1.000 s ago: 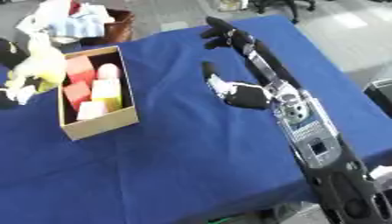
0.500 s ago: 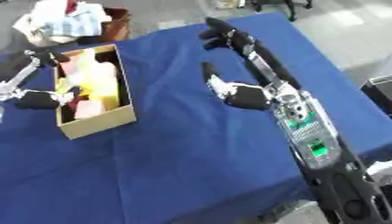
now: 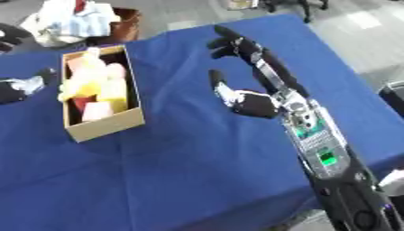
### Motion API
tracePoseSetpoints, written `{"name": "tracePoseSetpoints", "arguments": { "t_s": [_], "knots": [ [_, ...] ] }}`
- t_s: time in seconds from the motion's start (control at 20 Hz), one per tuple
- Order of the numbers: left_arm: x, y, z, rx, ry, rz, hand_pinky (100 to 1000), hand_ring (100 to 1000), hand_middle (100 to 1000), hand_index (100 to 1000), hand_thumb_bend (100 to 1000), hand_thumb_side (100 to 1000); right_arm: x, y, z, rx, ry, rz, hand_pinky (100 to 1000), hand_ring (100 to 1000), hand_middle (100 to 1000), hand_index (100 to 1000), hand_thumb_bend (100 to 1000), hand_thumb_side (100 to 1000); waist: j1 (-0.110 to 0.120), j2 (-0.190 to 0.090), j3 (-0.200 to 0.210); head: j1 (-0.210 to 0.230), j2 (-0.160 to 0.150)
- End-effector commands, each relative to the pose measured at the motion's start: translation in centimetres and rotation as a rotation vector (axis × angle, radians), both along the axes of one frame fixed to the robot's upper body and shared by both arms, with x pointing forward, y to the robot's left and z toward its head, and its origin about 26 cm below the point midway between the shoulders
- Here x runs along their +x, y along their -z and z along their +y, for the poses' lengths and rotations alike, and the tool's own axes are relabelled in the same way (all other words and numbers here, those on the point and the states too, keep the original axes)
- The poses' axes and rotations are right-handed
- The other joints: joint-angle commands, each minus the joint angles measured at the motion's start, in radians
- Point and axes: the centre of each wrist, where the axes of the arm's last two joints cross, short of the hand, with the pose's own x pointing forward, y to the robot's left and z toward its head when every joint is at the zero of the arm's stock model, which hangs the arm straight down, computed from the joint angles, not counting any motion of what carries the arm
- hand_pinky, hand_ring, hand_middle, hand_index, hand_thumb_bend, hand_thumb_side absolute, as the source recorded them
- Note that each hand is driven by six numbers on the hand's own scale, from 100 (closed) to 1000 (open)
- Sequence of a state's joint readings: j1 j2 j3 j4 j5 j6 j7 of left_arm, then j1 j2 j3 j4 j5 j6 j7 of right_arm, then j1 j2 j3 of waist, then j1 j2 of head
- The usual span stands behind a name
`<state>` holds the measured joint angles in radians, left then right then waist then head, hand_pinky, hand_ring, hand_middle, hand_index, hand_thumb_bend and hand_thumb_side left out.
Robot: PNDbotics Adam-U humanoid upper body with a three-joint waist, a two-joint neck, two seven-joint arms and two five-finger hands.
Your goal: Pick up objects on the table and place them in the box.
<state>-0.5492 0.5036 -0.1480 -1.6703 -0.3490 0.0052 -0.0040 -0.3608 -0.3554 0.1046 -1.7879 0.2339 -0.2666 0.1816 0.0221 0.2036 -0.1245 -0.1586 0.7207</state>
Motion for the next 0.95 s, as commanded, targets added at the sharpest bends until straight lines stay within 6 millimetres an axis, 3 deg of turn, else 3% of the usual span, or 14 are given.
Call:
{"name": "tracePoseSetpoints", "arguments": {
  "t_s": [0.05,0.4,0.7,0.95],
  "knots": [
    [-3.1,-2.1,1.5,-0.156,0.047,-0.068,699,717,671,756,293,505,-0.2,-0.3,0.0,0.048,-0.007,-0.013,877,760,781,981,100,496,0.007,-0.020,0.009,0.023,0.008],
    [-6.3,0.8,2.9,-0.386,-0.003,-0.021,679,696,648,738,191,536,-1.3,1.0,1.1,0.173,-0.040,0.019,870,739,752,933,100,517,0.003,-0.011,0.026,0.120,0.030],
    [-6.9,2.7,2.8,-0.468,-0.033,0.009,675,695,651,742,164,559,-1.8,2.0,1.7,0.277,-0.047,0.062,859,715,720,902,100,534,0.004,-0.011,0.027,0.202,0.035],
    [-6.9,4.1,2.8,-0.513,-0.060,0.045,673,693,648,742,154,578,-2.0,2.8,2.0,0.314,-0.053,0.099,856,707,708,905,100,542,0.005,-0.012,0.029,0.230,0.039]
  ]
}}
